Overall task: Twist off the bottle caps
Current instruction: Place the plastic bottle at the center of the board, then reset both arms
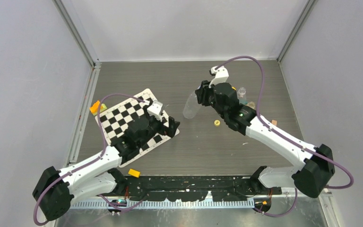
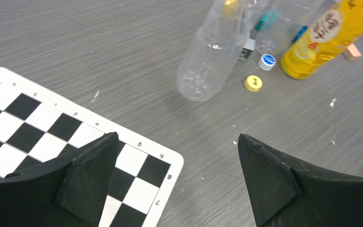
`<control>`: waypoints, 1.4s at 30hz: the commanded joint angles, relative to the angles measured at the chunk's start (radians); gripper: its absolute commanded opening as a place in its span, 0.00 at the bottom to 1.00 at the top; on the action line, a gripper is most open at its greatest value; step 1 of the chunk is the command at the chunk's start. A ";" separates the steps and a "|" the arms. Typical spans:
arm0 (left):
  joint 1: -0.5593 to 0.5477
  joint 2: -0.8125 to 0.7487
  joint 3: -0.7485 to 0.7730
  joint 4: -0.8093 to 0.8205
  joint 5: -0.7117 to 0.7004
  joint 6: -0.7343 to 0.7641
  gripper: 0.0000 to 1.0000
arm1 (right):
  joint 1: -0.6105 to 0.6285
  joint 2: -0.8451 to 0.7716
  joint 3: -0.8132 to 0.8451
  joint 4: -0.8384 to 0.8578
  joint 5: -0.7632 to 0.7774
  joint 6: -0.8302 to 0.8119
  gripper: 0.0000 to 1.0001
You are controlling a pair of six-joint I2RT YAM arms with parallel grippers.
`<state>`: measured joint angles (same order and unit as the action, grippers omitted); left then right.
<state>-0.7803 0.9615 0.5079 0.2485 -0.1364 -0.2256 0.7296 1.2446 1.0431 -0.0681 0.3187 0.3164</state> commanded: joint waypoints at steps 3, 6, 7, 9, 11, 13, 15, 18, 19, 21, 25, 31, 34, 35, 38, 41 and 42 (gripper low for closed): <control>0.001 -0.074 -0.032 0.011 -0.180 -0.018 1.00 | 0.020 0.140 0.076 -0.032 0.237 -0.178 0.02; 0.003 -0.088 -0.035 -0.006 -0.211 -0.017 1.00 | 0.022 0.187 0.105 -0.042 0.252 -0.185 0.05; 0.003 -0.090 -0.035 -0.011 -0.218 -0.017 1.00 | 0.024 0.205 0.109 -0.044 0.255 -0.186 0.06; 0.003 -0.094 -0.036 -0.021 -0.229 -0.014 1.00 | 0.030 0.225 0.111 -0.041 0.266 -0.186 0.10; 0.004 -0.097 -0.038 -0.022 -0.235 -0.015 1.00 | 0.034 0.231 0.105 -0.033 0.271 -0.186 0.15; 0.004 -0.097 -0.039 -0.023 -0.235 -0.014 1.00 | 0.036 0.234 0.098 -0.032 0.275 -0.182 0.22; 0.004 -0.097 -0.037 -0.027 -0.235 -0.012 1.00 | 0.036 0.227 0.088 -0.035 0.269 -0.168 0.32; 0.006 -0.097 -0.037 -0.029 -0.235 -0.012 1.00 | 0.037 0.199 0.063 -0.027 0.254 -0.148 0.42; 0.006 -0.095 -0.037 -0.029 -0.233 -0.012 1.00 | 0.037 0.194 0.052 -0.022 0.250 -0.141 0.44; 0.006 -0.091 -0.036 -0.031 -0.229 -0.011 1.00 | 0.037 0.178 0.039 -0.023 0.245 -0.128 0.49; 0.006 -0.083 -0.031 -0.035 -0.226 -0.010 1.00 | 0.037 0.150 0.034 -0.036 0.235 -0.109 0.58; 0.007 -0.070 -0.021 -0.049 -0.224 0.000 1.00 | 0.037 0.131 0.044 -0.050 0.228 -0.103 0.69; 0.007 -0.060 -0.010 -0.060 -0.217 0.014 1.00 | 0.036 0.124 0.058 -0.068 0.227 -0.100 0.77; 0.008 -0.059 -0.008 -0.063 -0.221 0.017 1.00 | 0.036 0.118 0.061 -0.072 0.227 -0.099 0.79; 0.008 -0.059 -0.003 -0.054 -0.275 0.009 1.00 | 0.035 0.098 0.082 -0.099 0.222 -0.102 0.84; 0.008 -0.053 0.004 -0.046 -0.356 -0.012 1.00 | 0.036 0.041 0.087 -0.112 0.205 -0.095 0.86; 0.007 -0.048 0.008 -0.049 -0.399 -0.030 1.00 | 0.036 0.024 0.082 -0.114 0.199 -0.087 0.86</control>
<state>-0.7769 0.9058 0.4728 0.1673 -0.3916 -0.2276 0.7624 1.3769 1.0729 -0.1829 0.5335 0.2062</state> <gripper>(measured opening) 0.994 0.855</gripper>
